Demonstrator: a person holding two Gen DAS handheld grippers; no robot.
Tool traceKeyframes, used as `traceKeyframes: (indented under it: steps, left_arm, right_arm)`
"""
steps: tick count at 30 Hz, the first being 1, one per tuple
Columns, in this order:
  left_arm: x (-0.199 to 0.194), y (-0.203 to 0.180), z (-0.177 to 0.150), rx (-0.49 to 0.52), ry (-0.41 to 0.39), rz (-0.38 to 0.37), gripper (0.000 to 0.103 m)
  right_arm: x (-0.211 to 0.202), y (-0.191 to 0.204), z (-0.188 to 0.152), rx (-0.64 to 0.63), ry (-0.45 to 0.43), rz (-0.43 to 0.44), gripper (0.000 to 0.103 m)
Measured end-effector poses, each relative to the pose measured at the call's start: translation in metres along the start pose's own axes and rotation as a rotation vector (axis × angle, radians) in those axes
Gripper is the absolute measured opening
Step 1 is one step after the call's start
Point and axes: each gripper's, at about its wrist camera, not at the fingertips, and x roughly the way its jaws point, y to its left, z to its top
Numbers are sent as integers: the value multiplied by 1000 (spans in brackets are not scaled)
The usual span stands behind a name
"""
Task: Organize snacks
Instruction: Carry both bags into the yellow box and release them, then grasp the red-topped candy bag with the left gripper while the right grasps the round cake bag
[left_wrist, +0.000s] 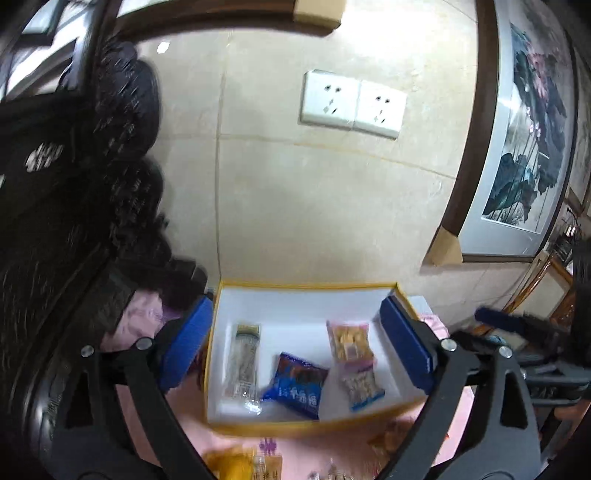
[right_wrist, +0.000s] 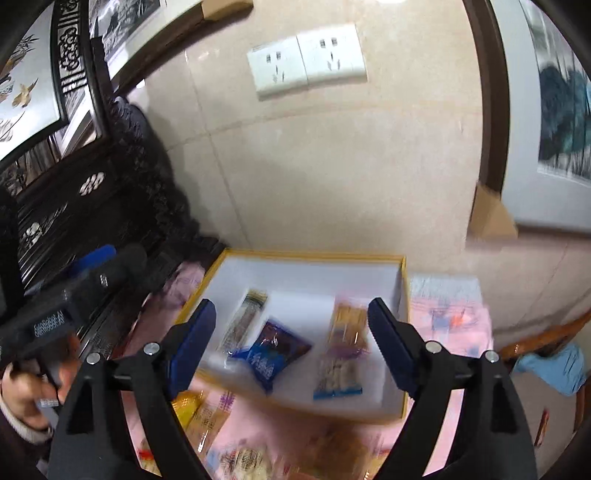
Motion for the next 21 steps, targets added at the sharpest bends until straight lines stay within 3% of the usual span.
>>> traceKeyframes:
  steps: [5,8,12,21]
  left_arm:
    - [-19,22,-45,-66,66,46,94]
    - [-29,33,-79,-103,136,55,94]
    - [-45,40,-125,-108,219,83,94]
    - [-71,61,-191,-126,349,138,94]
  right_arm:
    - [-3,-2,-79,35,126,-27,85]
    - [5,-17,-140,130,264,-46,81]
    - [8,-30,-191,224,349,-77,80]
    - [36,-31,-215,167,404,-145,80]
